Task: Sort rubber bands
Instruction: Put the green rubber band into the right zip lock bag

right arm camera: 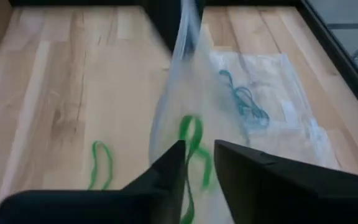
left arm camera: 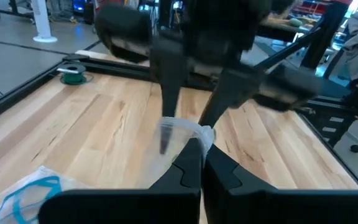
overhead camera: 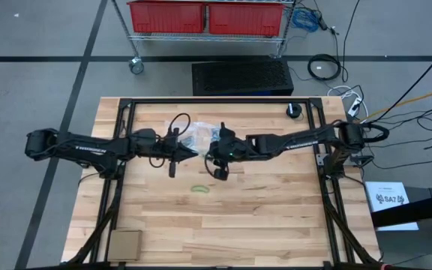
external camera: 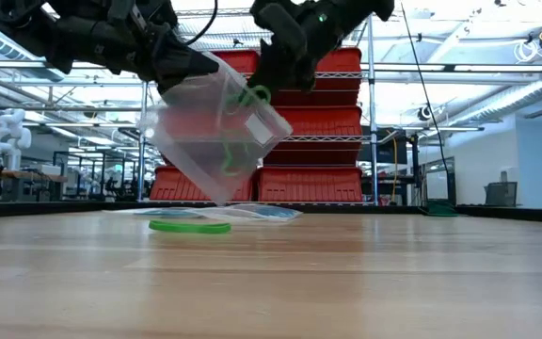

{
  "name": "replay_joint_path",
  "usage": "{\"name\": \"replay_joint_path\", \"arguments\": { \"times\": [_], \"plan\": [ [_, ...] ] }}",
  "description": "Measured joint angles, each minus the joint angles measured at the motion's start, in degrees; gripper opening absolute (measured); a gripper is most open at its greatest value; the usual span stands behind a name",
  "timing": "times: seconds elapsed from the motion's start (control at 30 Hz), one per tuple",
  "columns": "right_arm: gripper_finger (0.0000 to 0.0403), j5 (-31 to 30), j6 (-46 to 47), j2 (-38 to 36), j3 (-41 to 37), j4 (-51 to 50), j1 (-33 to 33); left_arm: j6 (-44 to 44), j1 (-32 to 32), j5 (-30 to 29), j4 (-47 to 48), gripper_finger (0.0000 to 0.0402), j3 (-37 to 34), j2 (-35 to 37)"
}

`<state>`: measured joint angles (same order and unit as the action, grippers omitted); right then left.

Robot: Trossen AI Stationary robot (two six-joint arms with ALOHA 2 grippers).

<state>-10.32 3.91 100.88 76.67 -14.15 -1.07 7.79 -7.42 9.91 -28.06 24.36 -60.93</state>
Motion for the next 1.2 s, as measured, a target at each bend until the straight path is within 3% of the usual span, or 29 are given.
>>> {"name": "replay_joint_path", "arguments": {
  "times": [0.2, 0.4, 0.63, 0.9, 1.03, 1.2],
  "plan": [
    [0.0124, 0.0, 1.7, -0.3, 8.7, -12.2, 0.4, 1.0, 0.2, 3.6, -4.3, 0.0, 0.0, -2.9],
    [0.0127, 0.1, 1.7, -0.3, 16.9, -22.3, 0.2, 0.9, 1.3, 3.8, -6.3, 0.0, 0.0, -3.2],
    [0.0127, 4.9, 5.0, -0.3, 24.4, -34.5, -2.6, -1.0, 1.6, 1.7, -8.6, 0.0, -0.2, -3.2],
    [0.0127, 4.7, 14.9, -0.3, 24.7, -47.8, -9.4, -0.7, 1.6, 1.5, -32.5, 0.0, -8.4, -3.2],
    [0.0127, 3.2, 19.0, -0.3, 24.2, -46.5, -14.3, -0.7, 1.4, 2.0, -40.3, 0.0, -11.1, -3.2],
    [0.0127, -0.5, 21.3, 0.2, 12.8, -28.1, -18.2, -0.6, 1.4, 5.9, -45.4, 0.0, -11.7, -3.0]
  ]
}}
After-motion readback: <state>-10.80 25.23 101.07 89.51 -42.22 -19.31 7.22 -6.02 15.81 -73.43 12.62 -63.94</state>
